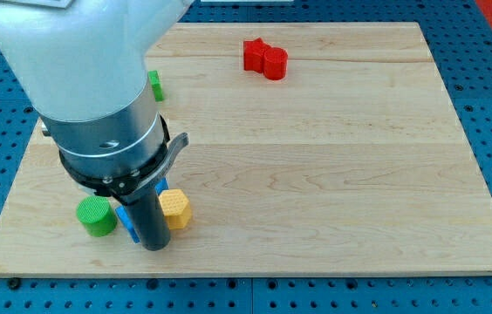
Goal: Move the arm to the center of the board
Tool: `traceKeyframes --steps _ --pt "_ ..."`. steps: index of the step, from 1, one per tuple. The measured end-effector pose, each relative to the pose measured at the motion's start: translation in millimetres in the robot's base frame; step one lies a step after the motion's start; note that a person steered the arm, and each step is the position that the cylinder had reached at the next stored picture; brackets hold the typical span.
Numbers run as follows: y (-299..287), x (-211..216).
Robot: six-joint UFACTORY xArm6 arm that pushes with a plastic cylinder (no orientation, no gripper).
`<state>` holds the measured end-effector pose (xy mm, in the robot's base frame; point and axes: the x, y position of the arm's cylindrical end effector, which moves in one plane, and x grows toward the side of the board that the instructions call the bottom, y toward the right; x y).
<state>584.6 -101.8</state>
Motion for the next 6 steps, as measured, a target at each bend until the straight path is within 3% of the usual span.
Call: traceKeyframes --steps 2,4,6 --pt "70.7 -14.6" --pt "116.7 -106.7" --pt "116.6 -199.1"
